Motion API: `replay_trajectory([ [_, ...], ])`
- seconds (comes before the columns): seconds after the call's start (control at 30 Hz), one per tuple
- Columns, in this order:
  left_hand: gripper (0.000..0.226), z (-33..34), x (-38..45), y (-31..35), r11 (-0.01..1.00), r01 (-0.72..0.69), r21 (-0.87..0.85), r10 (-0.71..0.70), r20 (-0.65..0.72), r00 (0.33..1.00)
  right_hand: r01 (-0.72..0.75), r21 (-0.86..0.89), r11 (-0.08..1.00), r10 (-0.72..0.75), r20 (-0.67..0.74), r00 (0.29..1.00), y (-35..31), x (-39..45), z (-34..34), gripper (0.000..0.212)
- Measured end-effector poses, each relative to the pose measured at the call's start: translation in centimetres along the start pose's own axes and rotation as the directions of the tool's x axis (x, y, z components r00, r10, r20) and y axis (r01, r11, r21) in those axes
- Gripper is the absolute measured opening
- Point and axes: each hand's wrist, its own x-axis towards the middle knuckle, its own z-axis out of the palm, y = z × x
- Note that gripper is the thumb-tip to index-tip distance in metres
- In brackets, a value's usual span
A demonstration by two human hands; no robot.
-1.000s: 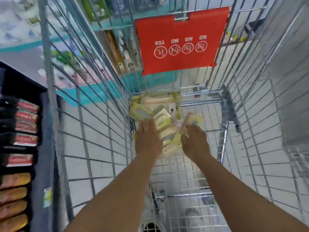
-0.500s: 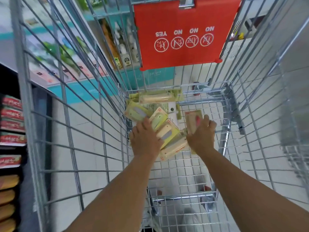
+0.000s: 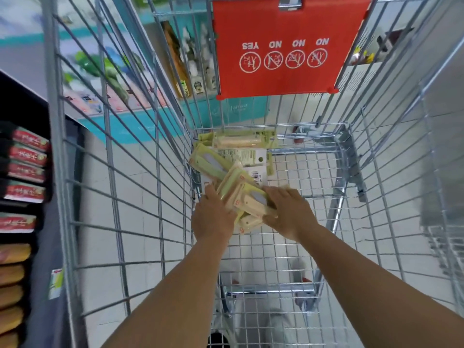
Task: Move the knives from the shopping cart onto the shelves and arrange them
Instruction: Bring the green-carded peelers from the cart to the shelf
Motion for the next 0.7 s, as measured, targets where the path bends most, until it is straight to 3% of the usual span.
replay_trajectory([
  [0.2, 0.064, -0.2, -0.5, 0.0, 0.999, 0.04, -0.033, -0.039, 0.015, 0.999, -0.027, -0.217, 0.976, 0.031, 0.014, 0.999, -0.1, 0.2, -0.7, 0.062],
  [0.37, 0.068, -0.6, -0.9, 0.6, 0.98, 0.088, -0.176, -0.082, 0.04, 0.996, -0.013, -0.117, 0.993, 0.021, 0.067, 0.998, 0.5, 0.2, -0.2, 0.076],
  [0.43, 0.073, -0.7, -1.2, 0.5, 0.976, 0.104, -0.193, -0.099, 0.039, 0.994, 0.001, -0.169, 0.986, 0.008, 0.058, 0.998, 0.5, -0.1, -0.1, 0.079],
  [0.57, 0.076, -1.1, -1.6, 0.1, 0.968, 0.129, -0.215, -0.132, 0.001, 0.991, -0.001, -0.273, 0.962, -0.004, -0.017, 1.0, 0.3, -0.4, -0.2, 0.068],
  [0.7, 0.076, -1.4, -1.8, 0.2, 0.957, 0.124, -0.261, -0.133, -0.016, 0.991, -0.065, -0.23, 0.971, 0.052, -0.064, 0.997, 0.4, -1.0, -0.3, 0.06],
])
